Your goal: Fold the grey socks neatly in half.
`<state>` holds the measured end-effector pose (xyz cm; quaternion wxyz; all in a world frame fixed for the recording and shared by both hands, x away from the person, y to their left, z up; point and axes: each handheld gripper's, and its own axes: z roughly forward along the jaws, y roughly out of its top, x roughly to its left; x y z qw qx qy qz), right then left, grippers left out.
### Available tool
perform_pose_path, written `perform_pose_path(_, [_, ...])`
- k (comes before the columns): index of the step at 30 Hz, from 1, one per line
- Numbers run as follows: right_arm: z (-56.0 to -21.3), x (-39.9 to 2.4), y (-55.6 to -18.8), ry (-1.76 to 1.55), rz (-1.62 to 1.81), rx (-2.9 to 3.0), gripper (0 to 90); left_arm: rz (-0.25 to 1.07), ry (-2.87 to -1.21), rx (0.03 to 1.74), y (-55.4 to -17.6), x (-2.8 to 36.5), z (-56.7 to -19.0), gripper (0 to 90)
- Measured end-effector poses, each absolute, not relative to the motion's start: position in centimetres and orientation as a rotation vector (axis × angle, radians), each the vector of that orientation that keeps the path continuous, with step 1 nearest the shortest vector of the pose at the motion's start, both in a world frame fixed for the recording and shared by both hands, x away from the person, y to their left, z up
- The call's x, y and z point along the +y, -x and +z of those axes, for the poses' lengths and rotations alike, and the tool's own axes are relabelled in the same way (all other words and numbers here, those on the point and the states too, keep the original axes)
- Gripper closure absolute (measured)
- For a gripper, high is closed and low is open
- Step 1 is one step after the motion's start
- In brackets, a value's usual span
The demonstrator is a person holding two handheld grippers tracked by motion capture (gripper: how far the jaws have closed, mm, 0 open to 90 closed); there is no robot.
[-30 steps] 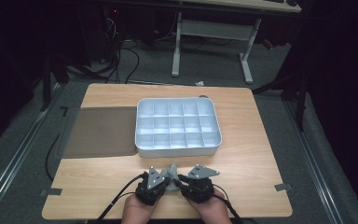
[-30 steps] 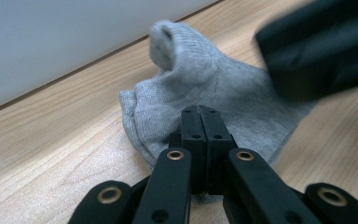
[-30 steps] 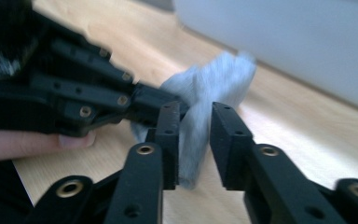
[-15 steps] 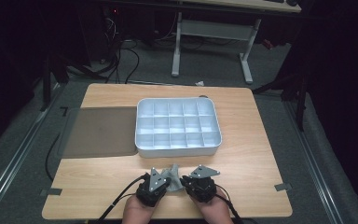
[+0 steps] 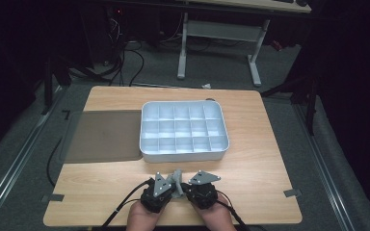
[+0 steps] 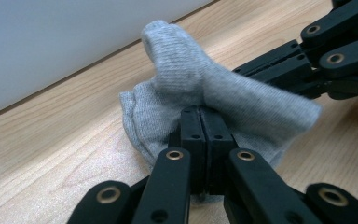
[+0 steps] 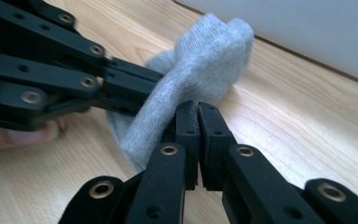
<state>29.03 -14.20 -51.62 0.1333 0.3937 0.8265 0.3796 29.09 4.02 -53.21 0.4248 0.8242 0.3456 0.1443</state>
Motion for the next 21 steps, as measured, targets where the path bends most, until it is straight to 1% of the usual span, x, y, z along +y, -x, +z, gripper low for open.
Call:
perform_pose_path(4, [-50.8,-13.6,-29.1,-1.117,1.098,2.413,90.0,0.369,-2.061,0.870,-29.1,4.0,-53.2,89.1])
perform_pose_path(11, [-50.5,-13.3,-28.9,-1.096,1.097,2.412,90.0,0.382,-2.063,0.874,-29.0,3.9,-53.2,88.9])
perform_pose_path(16, [-50.3,-13.2,-28.8,-1.077,1.112,2.417,90.0,0.349,-2.053,0.884,-29.2,4.1,-53.2,88.6])
perform_pose_path(21, [-50.4,-13.4,-29.0,-1.078,1.096,2.407,90.0,0.311,-2.029,0.898,-29.6,4.4,-53.2,86.1])
